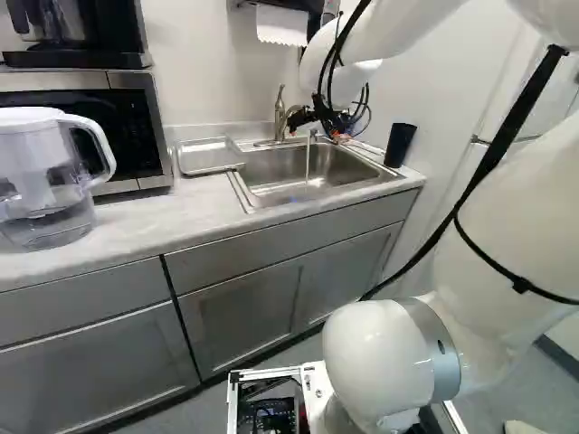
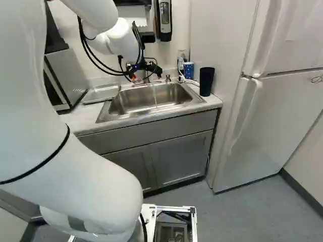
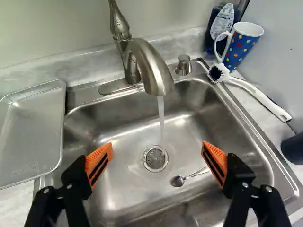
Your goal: Rinse the cup and place it in the tray
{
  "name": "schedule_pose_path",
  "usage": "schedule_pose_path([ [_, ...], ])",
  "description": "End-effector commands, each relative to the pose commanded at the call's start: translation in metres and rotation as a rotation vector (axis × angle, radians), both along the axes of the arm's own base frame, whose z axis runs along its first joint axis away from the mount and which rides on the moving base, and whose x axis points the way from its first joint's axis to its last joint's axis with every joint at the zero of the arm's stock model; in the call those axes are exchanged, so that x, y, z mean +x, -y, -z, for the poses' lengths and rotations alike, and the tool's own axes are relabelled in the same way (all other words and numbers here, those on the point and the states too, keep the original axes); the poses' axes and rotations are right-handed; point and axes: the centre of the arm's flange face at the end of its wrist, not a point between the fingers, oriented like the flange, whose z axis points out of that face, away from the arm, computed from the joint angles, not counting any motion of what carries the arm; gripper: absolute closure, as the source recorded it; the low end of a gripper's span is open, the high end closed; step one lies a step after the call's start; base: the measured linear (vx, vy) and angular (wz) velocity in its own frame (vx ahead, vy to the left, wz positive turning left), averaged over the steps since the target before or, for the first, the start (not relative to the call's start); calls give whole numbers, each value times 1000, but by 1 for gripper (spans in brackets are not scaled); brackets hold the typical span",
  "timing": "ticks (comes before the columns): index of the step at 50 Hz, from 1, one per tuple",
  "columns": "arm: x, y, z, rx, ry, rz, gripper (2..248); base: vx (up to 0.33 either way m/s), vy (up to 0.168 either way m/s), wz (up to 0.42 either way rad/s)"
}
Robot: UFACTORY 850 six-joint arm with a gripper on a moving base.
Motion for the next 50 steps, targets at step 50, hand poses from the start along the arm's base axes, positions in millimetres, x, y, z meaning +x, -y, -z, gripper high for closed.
schedule_pose_path([
  [50,-12,0,-4,52,63,34,3,0,0,0],
])
